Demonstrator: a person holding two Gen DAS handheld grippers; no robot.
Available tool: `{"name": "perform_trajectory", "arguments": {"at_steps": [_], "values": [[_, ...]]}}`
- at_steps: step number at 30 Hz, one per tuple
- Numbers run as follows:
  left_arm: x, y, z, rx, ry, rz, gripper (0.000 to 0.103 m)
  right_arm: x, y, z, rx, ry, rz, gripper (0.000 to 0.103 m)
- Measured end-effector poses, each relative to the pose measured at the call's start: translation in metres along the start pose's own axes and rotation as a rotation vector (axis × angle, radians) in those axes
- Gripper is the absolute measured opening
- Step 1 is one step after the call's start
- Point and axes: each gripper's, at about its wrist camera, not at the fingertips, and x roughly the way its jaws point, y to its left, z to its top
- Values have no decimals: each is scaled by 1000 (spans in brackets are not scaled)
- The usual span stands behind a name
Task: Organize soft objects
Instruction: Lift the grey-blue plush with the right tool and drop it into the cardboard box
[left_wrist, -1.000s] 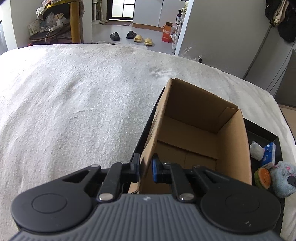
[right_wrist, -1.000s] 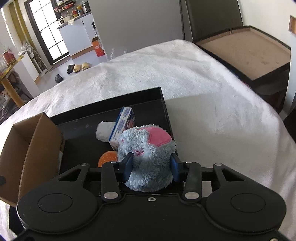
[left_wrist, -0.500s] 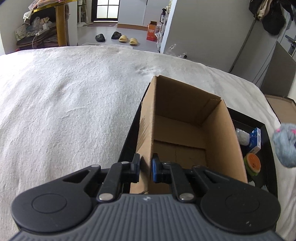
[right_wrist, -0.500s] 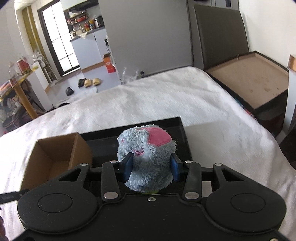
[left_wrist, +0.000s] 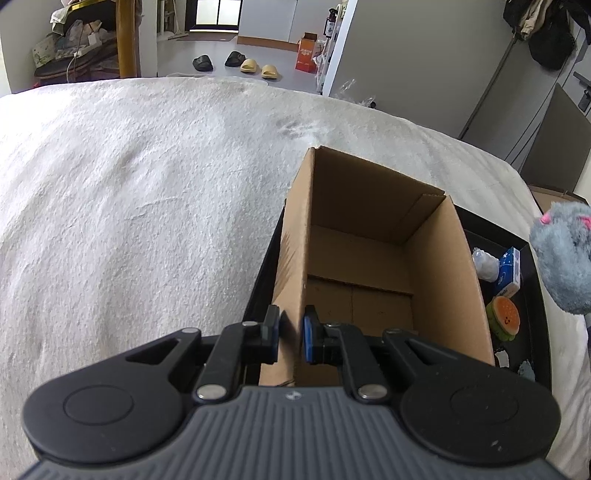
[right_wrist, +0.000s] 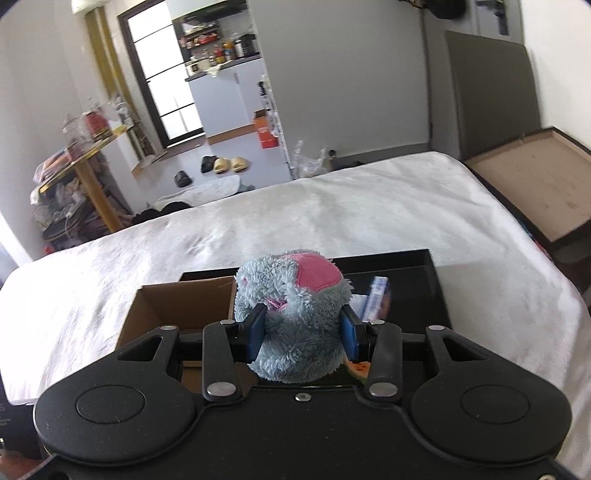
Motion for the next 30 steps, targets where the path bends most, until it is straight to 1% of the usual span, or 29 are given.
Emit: {"name": "perform_trajectory", "arguments": {"at_steps": [12, 22, 30], "values": [[1, -1, 8, 6, -14, 1, 11, 17, 47, -4, -101, 7, 29, 41], [9, 1, 13, 10, -7, -8, 11, 38, 97, -5, -292, 1, 74, 41], [20, 7, 25, 24, -19, -23, 10, 58, 130, -9, -415, 34, 89, 41]]}}
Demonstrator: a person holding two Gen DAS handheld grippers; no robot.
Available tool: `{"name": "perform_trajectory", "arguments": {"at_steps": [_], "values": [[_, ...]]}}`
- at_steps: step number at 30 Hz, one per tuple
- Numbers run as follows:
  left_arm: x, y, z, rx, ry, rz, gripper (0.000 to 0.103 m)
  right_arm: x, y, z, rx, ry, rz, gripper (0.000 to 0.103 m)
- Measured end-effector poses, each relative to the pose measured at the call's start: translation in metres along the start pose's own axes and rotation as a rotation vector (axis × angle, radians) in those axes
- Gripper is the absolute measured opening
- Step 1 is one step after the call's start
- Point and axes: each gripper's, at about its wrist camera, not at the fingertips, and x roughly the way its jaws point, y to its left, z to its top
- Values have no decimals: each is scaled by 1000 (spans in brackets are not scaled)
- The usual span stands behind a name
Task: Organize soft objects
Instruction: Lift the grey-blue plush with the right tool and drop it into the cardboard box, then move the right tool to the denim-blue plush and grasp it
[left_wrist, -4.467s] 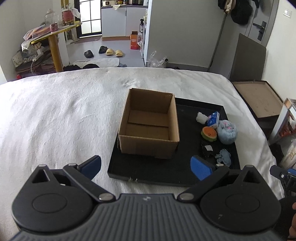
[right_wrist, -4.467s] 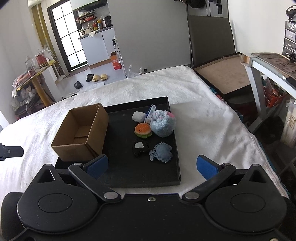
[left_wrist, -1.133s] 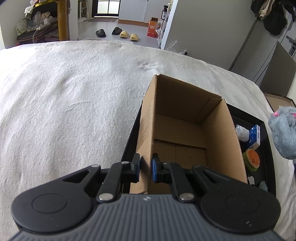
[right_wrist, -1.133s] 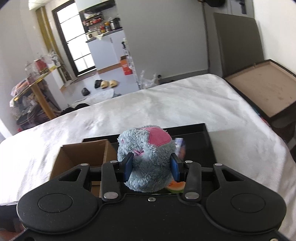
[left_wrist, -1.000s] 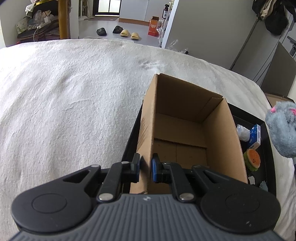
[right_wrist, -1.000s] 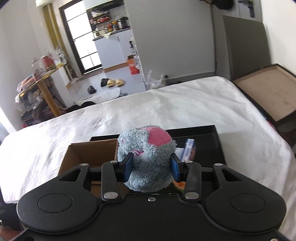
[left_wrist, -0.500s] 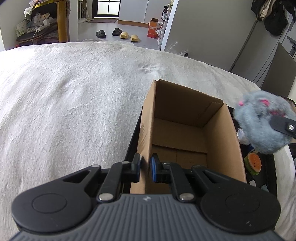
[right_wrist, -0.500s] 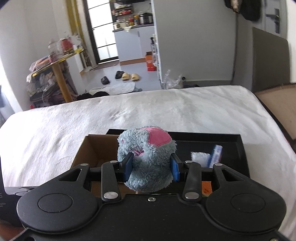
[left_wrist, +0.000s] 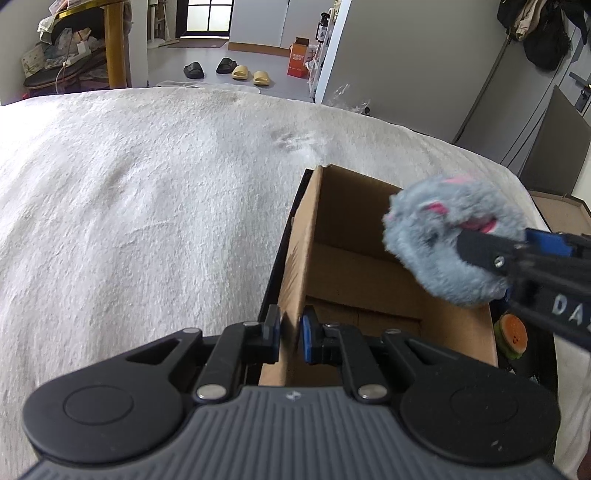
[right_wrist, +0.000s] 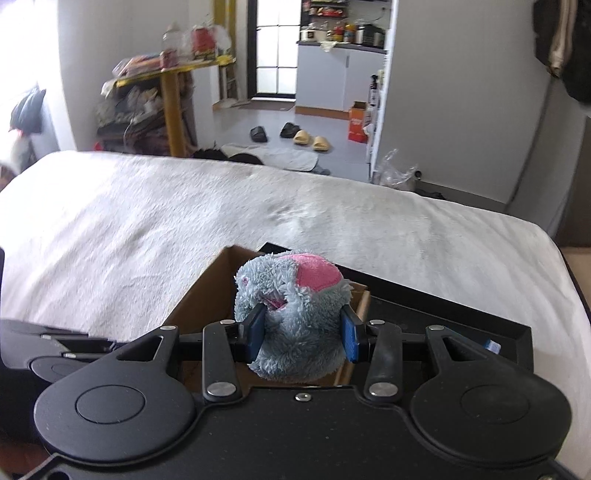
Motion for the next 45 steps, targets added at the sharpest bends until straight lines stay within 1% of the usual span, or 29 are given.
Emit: {"name": "perform_trajectory", "arguments": {"at_steps": [5, 8, 9, 10, 12, 14, 15, 18, 19, 20, 21, 23, 25, 29, 34, 41, 45], "values": [[6, 4, 6, -15, 12, -16, 10, 11, 9, 3, -30, 28, 18, 41], [9, 4, 9, -12, 34, -10, 11, 15, 13, 5, -41, 35, 25, 42], [9, 4, 10, -19, 45, -11, 11, 16, 15, 5, -41, 36, 30, 43], [10, 3, 11, -24, 55, -10, 14, 18, 16, 7, -41, 37, 32, 45], [11, 3, 10, -22, 72, -8, 15, 19, 18, 8, -38, 29, 33, 50], [12, 2, 9, -19, 94, 8, 23, 20, 17, 7, -36, 40, 18, 51], [11, 1, 8, -20, 100, 2, 24, 21, 14, 7, -30, 44, 16, 51], [5, -1, 6, -26, 92, -8, 38, 16, 3, 3, 11, 51, 15, 51], [2, -2, 6, -25, 88, -1, 46, 12, 0, 0, 24, 50, 13, 51], [0, -3, 6, -23, 82, 4, 52, 9, -3, -1, 31, 49, 10, 51], [-3, -4, 5, -20, 74, 7, 54, 5, -6, -5, 40, 48, 8, 51], [-8, -7, 5, -14, 66, 15, 64, -3, -11, -10, 60, 47, 7, 51], [-13, -9, 5, -13, 62, 26, 68, -9, -16, -14, 82, 45, 5, 51], [-24, -16, 1, 1, 51, 43, 73, -20, -25, -23, 125, 38, -12, 51], [-32, -26, -7, 38, 49, 67, 77, -32, -38, -41, 186, 36, -38, 52], [-38, -37, -13, 77, 50, 100, 78, -40, -65, -74, 280, 47, -79, 52], [-40, -44, -16, 103, 50, 118, 78, -42, -76, -91, 315, 55, -87, 52]]}}
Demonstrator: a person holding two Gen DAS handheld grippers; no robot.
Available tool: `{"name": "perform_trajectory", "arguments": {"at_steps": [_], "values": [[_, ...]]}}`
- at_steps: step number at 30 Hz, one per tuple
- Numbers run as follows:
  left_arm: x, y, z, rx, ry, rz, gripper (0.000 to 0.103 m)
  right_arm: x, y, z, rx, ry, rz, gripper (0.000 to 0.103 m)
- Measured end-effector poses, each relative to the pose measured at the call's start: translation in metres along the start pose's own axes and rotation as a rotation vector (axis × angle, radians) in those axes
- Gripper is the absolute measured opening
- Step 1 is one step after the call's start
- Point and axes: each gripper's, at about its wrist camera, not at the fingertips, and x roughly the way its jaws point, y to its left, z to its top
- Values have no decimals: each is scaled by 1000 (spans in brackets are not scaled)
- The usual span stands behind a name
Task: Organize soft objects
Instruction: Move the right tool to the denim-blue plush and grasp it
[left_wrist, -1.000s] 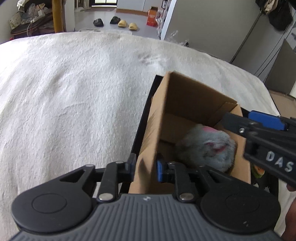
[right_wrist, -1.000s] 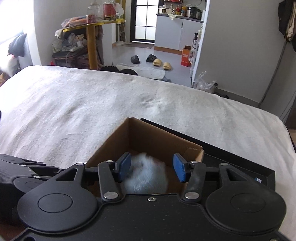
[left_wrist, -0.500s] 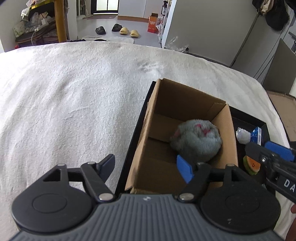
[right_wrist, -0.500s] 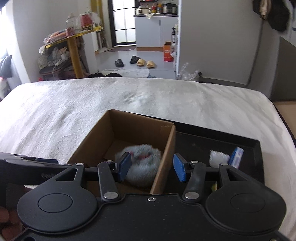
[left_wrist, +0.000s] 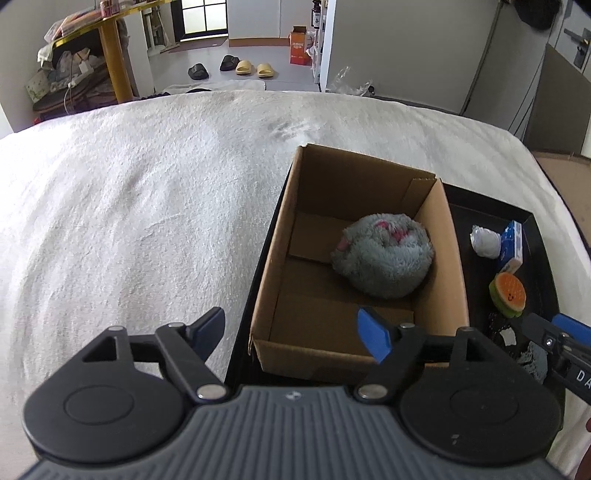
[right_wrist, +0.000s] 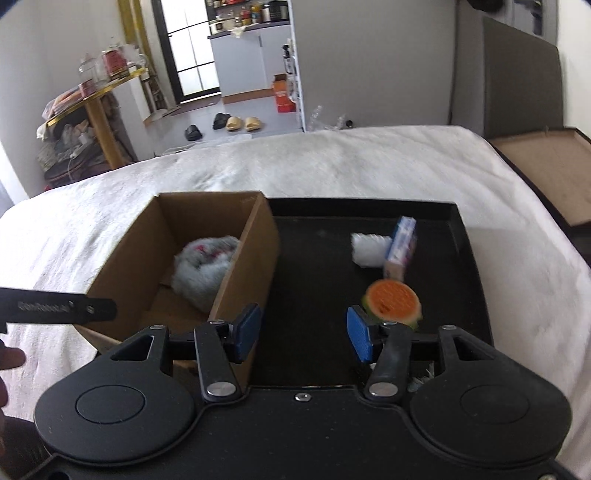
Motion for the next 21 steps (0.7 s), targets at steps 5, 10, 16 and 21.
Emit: {"name": "perform_trajectory", "arguments": {"at_steps": [5, 10, 16, 21], "values": [[1, -10, -2, 24, 8, 23, 78, 2, -23, -13, 61, 10, -10, 53], [4, -20, -2, 41, 23, 38, 78, 4, -44, -25, 102, 20, -25, 58], [8, -33, -1, 86, 35, 73, 80, 10, -69, -36, 163, 27, -49, 60], [11, -38, 0, 110, 40, 112, 81, 15, -89, -46, 228, 42, -58, 60]]}}
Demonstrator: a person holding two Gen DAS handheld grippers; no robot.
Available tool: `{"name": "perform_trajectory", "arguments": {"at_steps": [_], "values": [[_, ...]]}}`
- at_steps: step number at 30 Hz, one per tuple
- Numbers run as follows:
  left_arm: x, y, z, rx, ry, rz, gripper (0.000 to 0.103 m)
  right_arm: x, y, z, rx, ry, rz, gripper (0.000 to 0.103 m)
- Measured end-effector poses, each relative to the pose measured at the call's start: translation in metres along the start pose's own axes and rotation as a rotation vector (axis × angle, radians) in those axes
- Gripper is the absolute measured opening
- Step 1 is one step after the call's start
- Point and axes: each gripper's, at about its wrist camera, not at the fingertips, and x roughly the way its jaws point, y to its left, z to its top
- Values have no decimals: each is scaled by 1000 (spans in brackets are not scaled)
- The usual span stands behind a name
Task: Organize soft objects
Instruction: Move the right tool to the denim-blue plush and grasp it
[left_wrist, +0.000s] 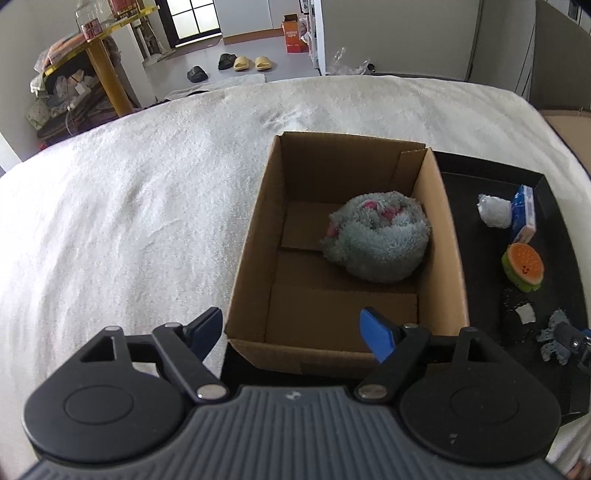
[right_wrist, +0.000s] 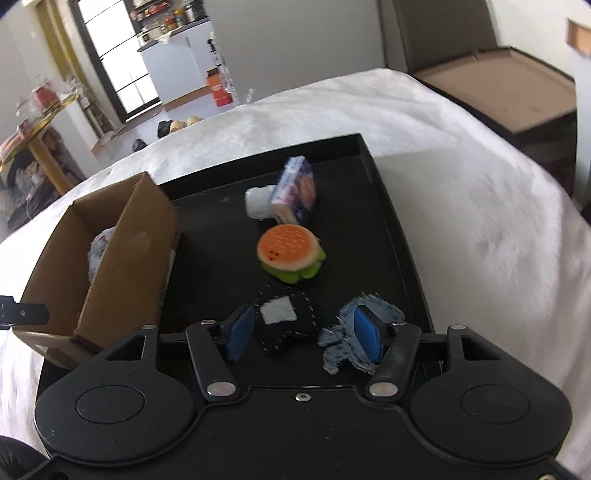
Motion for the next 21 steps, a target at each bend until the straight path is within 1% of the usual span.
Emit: {"name": "perform_trajectory", "arguments": {"at_steps": [8, 11, 19, 20, 21], "values": [[1, -8, 4, 26, 0, 62, 81, 11, -19, -7, 48, 34, -45, 60], [2, -13, 6, 35, 4, 70, 81, 16, -26, -8, 70, 49, -52, 60], [4, -20, 7, 47, 5, 98, 81, 35, -32, -12, 67, 91, -86, 59], [4, -20, 7, 49, 5, 102, 81, 38, -30, -12, 48, 95, -94, 58], [4, -20, 7, 51, 4, 106, 81, 40, -28, -12, 24, 99, -109, 53]]}}
